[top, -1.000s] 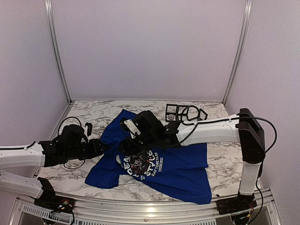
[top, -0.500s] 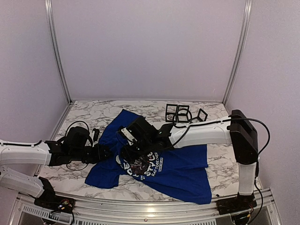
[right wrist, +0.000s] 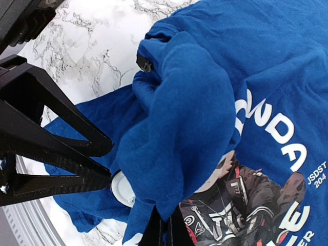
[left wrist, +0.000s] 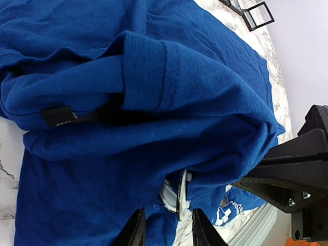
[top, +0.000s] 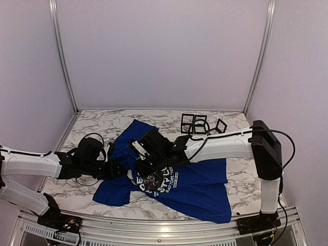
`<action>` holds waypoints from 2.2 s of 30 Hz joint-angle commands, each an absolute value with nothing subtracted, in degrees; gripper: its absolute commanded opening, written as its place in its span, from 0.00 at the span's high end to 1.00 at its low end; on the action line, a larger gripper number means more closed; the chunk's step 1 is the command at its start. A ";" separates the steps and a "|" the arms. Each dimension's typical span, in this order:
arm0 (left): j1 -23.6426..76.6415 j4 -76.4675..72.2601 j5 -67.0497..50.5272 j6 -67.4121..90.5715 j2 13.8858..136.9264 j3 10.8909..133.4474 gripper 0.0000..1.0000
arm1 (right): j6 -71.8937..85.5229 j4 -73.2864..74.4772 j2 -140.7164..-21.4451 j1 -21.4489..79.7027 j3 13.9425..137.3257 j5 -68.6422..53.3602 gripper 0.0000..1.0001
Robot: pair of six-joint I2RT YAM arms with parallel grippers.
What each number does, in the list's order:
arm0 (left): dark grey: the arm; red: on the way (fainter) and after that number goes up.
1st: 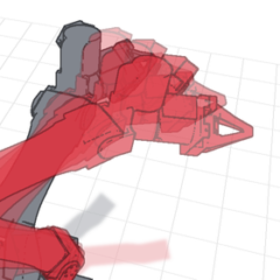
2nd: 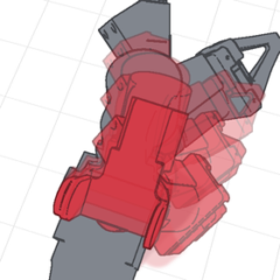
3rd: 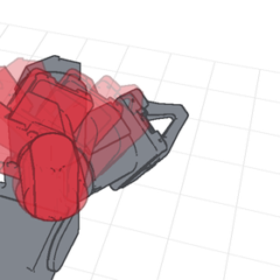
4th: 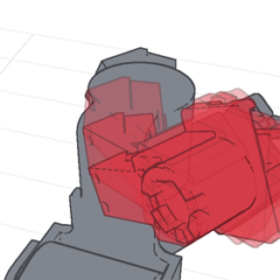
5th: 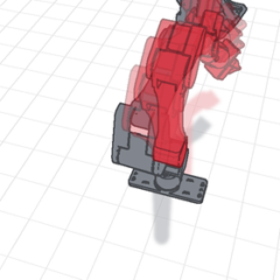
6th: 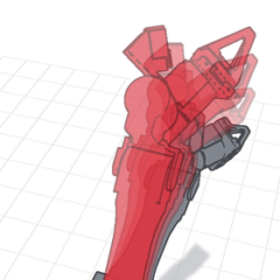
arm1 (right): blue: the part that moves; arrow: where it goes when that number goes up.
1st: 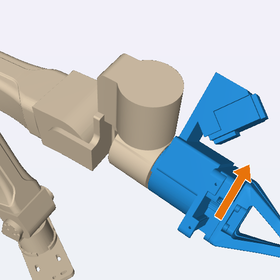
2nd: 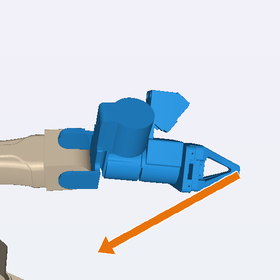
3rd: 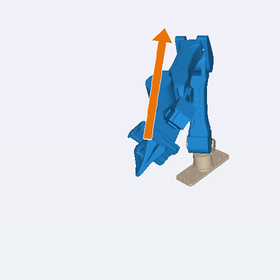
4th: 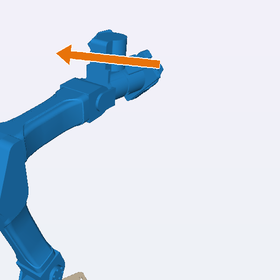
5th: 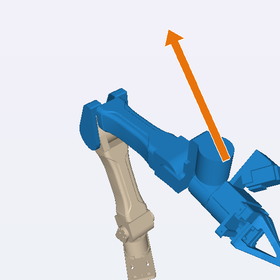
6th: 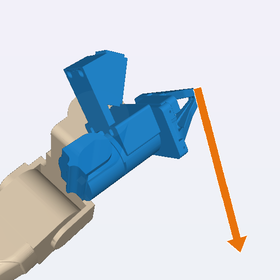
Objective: Remove the brooch from the garment
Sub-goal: Pick up the brooch from the flattened clothing.
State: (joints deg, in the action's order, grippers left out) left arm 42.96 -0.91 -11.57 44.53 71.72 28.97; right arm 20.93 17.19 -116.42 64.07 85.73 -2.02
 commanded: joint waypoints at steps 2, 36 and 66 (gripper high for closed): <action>43.32 -3.84 -13.55 43.71 74.27 31.07 0.69 | 20.70 16.54 -116.37 64.43 86.76 -2.26 1.00; 44.71 -4.56 3.38 47.11 61.64 29.49 1.00 | 19.34 16.79 -114.09 64.44 88.83 -2.88 1.00; 53.17 -40.91 16.20 40.74 65.09 20.37 1.00 | 32.45 -3.50 -100.47 58.57 75.38 -13.83 0.54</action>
